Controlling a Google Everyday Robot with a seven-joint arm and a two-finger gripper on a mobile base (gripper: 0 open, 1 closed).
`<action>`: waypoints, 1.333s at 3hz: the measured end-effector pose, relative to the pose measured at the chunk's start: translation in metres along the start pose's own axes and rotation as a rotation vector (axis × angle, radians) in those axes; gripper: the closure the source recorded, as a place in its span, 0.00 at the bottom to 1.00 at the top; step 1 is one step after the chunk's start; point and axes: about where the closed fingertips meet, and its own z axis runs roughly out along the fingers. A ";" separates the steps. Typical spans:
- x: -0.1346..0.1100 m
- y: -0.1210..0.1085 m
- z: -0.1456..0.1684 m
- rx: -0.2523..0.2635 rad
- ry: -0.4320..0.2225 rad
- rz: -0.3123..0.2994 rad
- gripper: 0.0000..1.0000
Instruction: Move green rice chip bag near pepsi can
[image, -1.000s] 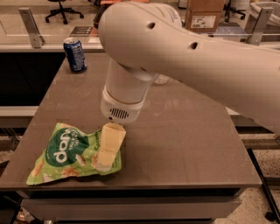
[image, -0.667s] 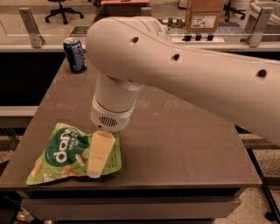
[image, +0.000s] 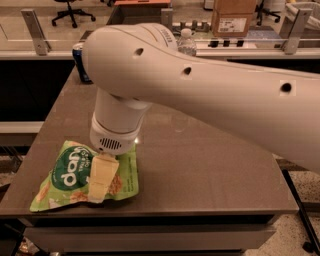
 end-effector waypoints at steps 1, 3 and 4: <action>-0.001 0.001 -0.001 0.004 0.000 -0.002 0.38; -0.002 0.003 -0.004 0.011 0.000 -0.006 0.84; -0.002 0.003 -0.005 0.014 -0.001 -0.009 1.00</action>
Offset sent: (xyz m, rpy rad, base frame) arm -0.0007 0.0002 0.0012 0.0000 -0.0033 0.0008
